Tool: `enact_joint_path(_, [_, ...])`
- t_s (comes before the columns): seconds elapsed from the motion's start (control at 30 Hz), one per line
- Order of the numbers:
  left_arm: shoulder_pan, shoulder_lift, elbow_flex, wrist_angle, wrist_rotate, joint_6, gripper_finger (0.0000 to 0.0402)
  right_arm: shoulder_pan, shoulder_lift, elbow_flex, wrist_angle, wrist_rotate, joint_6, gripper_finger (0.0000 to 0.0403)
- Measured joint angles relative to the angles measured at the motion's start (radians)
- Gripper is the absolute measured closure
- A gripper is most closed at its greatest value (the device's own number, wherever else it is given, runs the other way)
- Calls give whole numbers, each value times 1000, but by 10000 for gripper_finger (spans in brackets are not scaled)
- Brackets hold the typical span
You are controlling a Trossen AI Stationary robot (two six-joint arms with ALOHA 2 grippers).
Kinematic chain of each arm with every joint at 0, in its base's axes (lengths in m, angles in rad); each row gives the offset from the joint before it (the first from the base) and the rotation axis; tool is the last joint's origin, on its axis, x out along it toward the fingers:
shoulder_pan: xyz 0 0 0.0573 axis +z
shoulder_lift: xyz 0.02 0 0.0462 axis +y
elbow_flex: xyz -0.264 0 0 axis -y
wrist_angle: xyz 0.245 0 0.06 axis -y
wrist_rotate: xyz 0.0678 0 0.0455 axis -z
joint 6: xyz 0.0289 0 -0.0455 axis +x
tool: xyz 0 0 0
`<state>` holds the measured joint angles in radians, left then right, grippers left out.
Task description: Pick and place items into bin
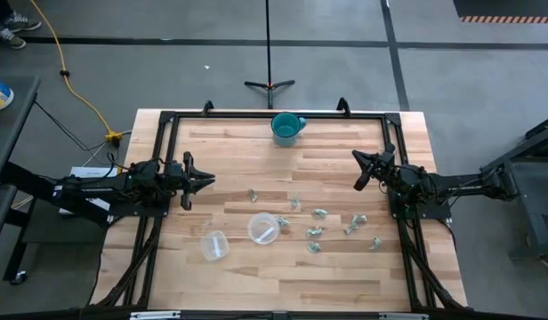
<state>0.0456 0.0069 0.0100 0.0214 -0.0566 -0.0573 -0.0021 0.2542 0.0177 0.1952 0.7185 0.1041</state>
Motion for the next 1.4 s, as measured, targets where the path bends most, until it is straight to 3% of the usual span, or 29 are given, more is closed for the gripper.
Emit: enact_joint_path(1.4, [0,0,0,1,0,3,309,0,0,0,14,0,1,402])
